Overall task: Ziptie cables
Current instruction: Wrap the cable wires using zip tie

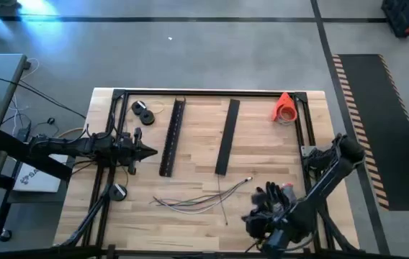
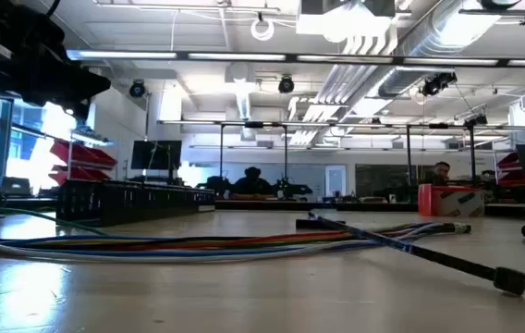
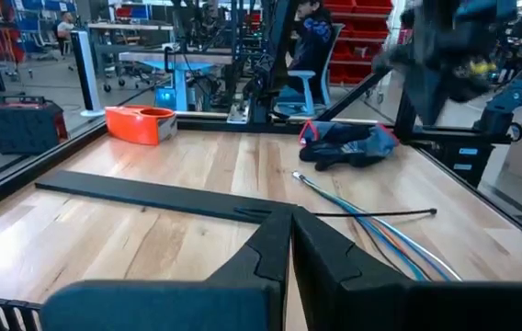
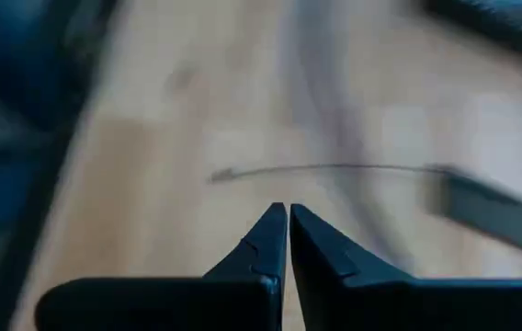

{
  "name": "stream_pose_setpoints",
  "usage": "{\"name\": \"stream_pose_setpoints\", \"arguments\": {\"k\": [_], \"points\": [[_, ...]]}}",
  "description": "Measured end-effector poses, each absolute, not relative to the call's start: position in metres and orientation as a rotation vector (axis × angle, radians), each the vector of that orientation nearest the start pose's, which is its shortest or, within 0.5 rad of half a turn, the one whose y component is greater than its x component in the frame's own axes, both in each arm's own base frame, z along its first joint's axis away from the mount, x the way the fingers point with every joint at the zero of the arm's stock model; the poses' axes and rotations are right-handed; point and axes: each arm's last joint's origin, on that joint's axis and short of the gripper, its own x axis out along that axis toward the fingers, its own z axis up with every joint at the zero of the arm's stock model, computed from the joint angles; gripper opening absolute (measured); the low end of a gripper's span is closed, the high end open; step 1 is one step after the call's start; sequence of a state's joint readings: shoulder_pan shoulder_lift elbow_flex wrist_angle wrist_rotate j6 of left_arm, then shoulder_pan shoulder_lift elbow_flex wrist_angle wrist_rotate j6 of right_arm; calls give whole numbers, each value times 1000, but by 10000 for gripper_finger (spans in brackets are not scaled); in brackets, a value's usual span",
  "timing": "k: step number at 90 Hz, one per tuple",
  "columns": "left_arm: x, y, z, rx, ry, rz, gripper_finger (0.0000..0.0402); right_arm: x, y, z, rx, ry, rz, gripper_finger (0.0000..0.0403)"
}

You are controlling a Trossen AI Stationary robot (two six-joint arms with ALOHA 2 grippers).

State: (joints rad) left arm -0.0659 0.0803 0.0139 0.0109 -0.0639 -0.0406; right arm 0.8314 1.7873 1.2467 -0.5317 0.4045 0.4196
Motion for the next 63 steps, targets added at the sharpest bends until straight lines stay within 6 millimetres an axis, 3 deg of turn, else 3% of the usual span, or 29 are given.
{"name": "stream_pose_setpoints", "arguments": {"k": [10,36,63], "points": [[102,-5,163,-37,55,0,0,268,254,185,-258,936,371,54],[102,-5,163,-37,55,-1,0,305,242,161,-668,900,636,159],[102,-5,163,-37,55,-1,0,327,237,144,-908,917,725,168]]}}
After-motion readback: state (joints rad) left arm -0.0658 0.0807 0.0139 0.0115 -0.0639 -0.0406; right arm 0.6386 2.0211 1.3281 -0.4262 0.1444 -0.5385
